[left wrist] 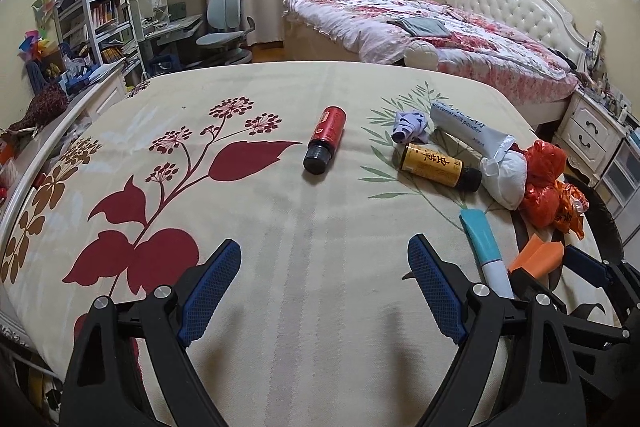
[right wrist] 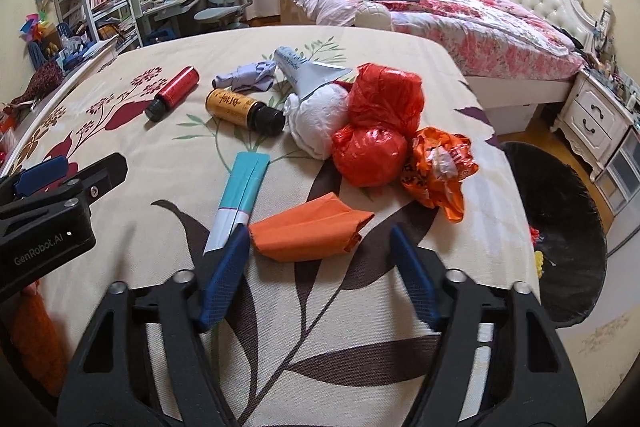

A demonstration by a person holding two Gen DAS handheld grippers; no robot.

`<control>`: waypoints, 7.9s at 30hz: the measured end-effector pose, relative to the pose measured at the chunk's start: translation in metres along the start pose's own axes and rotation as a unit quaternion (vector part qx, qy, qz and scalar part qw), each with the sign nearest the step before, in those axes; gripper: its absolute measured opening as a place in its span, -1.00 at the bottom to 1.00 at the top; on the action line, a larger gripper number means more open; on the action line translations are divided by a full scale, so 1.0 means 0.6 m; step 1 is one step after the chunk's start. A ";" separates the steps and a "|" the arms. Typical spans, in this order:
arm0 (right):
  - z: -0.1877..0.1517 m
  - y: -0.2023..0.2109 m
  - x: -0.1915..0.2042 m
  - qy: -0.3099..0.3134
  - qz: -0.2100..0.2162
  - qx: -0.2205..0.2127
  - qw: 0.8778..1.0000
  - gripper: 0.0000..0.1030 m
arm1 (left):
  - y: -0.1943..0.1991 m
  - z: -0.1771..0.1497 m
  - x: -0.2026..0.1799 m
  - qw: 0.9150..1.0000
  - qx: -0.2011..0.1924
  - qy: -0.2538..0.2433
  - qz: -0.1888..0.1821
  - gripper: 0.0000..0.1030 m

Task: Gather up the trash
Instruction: 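Grasp the orange cloth with the right gripper, then grasp the teal-capped white marker with the left gripper while the right lifts the orange cloth, then carry the marker and orange cloth over the bin and open both grippers, then move both grippers back from the bin toward the remaining items, then grasp the orange plastic bag with the right gripper, then grasp the gold can with the left gripper while the right holds the orange bag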

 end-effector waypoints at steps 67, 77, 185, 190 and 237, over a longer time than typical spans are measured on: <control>-0.004 0.110 -0.196 -0.090 -0.068 -0.083 0.990 0.01 | 0.065 0.010 -0.225 0.987 -0.020 -0.101 -0.125 -0.69; 0.009 0.122 -0.311 -0.130 -0.119 -0.096 0.980 0.01 | 0.067 0.047 -0.332 0.977 -0.043 -0.125 -0.166 -0.69; 0.056 -0.009 -0.138 -0.088 -0.007 -0.034 0.996 -0.33 | -0.040 0.035 -0.084 0.999 0.005 -0.028 -0.020 0.49; 0.058 0.001 -0.144 -0.094 -0.009 -0.045 0.995 -0.34 | -0.043 0.037 -0.087 0.999 0.006 -0.026 -0.024 0.49; 0.042 -0.003 -0.165 -0.106 0.001 -0.042 0.993 -0.33 | -0.076 0.033 -0.102 0.997 0.046 -0.057 -0.036 -0.47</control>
Point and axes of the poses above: each gripper's, at about its wrist camera, not at the fingertips, and y roughly against the way its jaws point, x to its left, z to its top, the point moved 6 cm from there along -y, roughly the way its jaws point, and after that the axes turned 4 degrees about z, right-handed, at the moved point
